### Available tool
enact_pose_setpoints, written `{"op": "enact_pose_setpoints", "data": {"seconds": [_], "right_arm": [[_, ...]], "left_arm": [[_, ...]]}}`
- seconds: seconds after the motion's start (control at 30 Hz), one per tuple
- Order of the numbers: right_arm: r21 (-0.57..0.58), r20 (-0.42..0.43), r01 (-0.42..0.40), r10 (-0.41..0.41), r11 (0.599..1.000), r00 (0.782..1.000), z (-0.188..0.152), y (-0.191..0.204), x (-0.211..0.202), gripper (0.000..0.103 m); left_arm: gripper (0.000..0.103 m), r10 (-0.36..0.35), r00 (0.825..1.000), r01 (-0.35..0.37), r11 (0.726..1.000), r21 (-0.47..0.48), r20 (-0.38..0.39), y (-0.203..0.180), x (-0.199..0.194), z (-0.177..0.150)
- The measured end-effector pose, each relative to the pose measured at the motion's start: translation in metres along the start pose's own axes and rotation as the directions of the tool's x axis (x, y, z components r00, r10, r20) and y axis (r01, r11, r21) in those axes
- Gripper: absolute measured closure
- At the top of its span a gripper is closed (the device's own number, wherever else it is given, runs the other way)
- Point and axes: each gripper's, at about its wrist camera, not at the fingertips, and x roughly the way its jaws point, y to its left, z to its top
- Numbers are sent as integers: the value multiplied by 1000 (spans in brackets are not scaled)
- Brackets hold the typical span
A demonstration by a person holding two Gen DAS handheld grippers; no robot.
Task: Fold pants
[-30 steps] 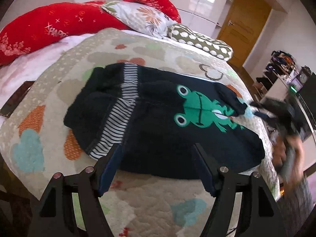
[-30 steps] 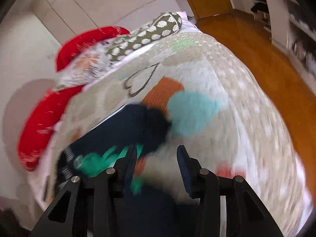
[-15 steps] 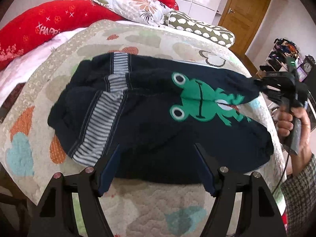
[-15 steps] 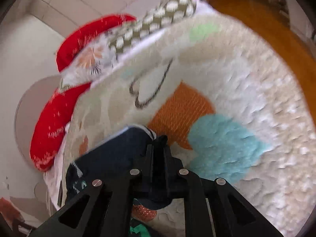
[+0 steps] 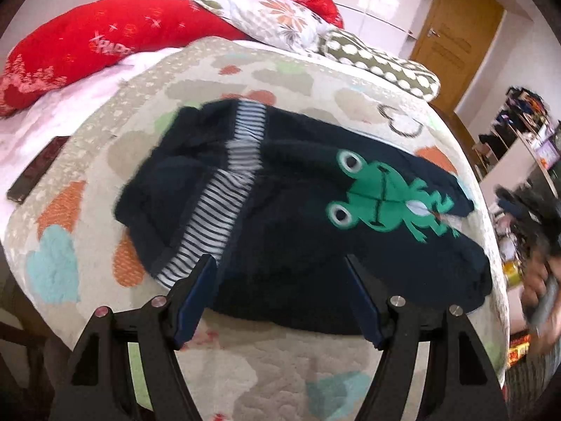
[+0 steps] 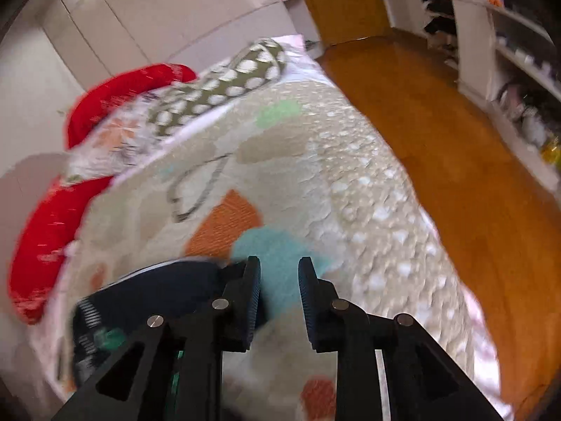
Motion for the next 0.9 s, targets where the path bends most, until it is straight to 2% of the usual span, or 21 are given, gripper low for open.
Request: {"op": "enact_pose_setpoints", "data": {"seconds": [0.1,0.17,0.23,0.33,0.43,0.5,0.6,0.7,0.73,0.77,0.8,0.83,0.9], "right_arm": [[-8,-21,-124,124,992,992,-26,11,-24,79],[-23,-37,-227,226,974,973,-50,20,-38,79],[-51,-70,-300,296,953,953,-79,34,-43,79],[-45,-124,-325,318,945,940,-116,43,-32,78],[31,-197,-321,321,947,926,-145,39,-7,78],[69,-219,-310,317,948,923,-156,37,2,78],[85,-201,-298,309,951,930,-156,36,0,78],[47,-163,-249,253,967,954,-156,38,-15,78],[39,-148,-237,240,971,959,-154,36,-22,78],[32,-134,-225,227,974,965,-154,36,-27,78],[27,-121,-215,216,976,969,-153,36,-32,78],[22,-112,-203,204,979,973,-153,35,-37,78],[15,-102,-185,185,983,977,-151,33,-44,78]], "left_arm": [[31,25,1000,-25,1000,-11,15,11,0,7],[31,73,997,-72,997,-16,15,24,6,10],[31,81,997,-81,995,-65,-7,43,10,14],[31,73,997,-74,983,-166,-10,80,7,14],[31,123,992,-123,971,-207,-10,112,3,11],[28,109,994,-112,967,-229,-25,126,7,9],[27,75,996,-85,967,-241,-49,134,21,11],[27,62,997,-71,974,-214,-48,127,40,18],[36,68,997,-75,977,-202,-40,123,44,20],[53,80,996,-85,978,-190,-36,120,48,22],[86,107,992,-116,978,-175,-62,118,54,22],[86,110,990,-124,976,-181,-87,120,59,23],[87,112,991,-124,970,-207,-66,130,52,21]]}}
